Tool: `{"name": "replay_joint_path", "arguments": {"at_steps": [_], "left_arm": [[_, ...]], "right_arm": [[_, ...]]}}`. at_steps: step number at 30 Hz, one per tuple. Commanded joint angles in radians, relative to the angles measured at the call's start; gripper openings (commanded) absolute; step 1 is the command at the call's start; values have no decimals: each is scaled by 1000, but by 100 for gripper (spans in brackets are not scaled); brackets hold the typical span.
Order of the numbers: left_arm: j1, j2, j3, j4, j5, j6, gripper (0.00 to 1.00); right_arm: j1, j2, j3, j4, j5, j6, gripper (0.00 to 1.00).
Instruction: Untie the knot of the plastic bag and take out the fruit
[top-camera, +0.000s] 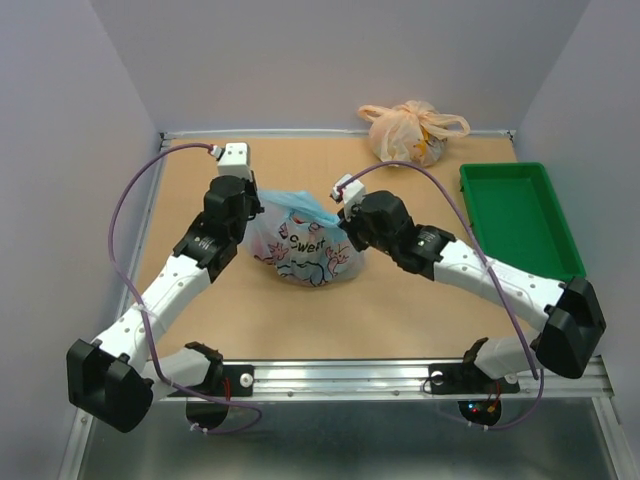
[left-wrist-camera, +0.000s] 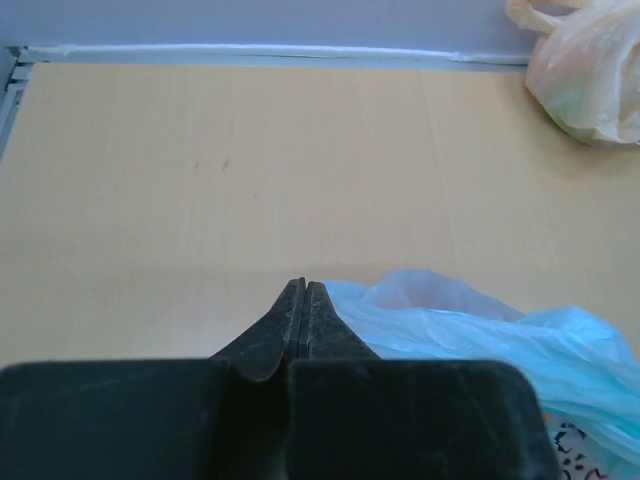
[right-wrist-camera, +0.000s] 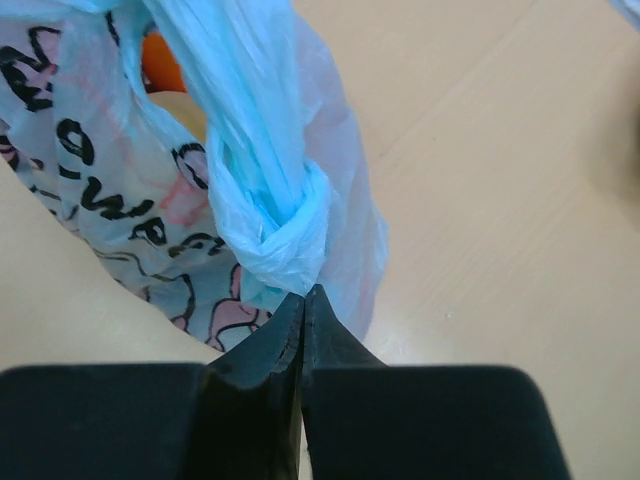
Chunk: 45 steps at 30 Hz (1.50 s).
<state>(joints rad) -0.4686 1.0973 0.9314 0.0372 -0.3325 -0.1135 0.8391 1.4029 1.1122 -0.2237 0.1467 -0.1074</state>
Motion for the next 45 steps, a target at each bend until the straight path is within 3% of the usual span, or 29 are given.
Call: {"name": "replay_joint_path", "arguments": {"at_steps": [1,7,12,15,18,21,22,24,25,28,31,38,45], "left_arm": [[59,-13,10,84,-98,-12,0],[218,53,35,40,-112,-93,0],[315,114,53,21,36,-167,0],[334,145,55,29,159,-207,0],[335,173,60,38,252,-216,0],[335,152,55,61,320,-215,0],[335,139,47,69,328,-203,12],[335,107,44,84,322,-183,32],[332,70,41,86,313,-173,54],[315,-20,23,82,283,-153,82],[274,-106,12,46,280,-150,90],[-22,-198,-8,-92,23,-72,93],[-57,-201,-98,-56,-43,-54,93]], "right_arm": [[6,-88,-48,21,186,15,1],[2,-192,-136,41,414,103,1],[-3,-272,-210,72,517,238,1],[-5,-312,-265,102,456,288,1],[-3,-317,-298,109,296,279,1],[-2,-326,-292,104,151,232,19],[-3,-334,-284,92,118,227,41],[-3,-360,-241,74,93,204,63],[-3,-363,-215,48,70,195,74],[-2,-352,-105,-20,48,176,85],[-3,-319,-19,-52,21,166,89],[-2,-162,102,-68,-111,56,93],[38,-24,202,-66,-4,-87,97]]}}
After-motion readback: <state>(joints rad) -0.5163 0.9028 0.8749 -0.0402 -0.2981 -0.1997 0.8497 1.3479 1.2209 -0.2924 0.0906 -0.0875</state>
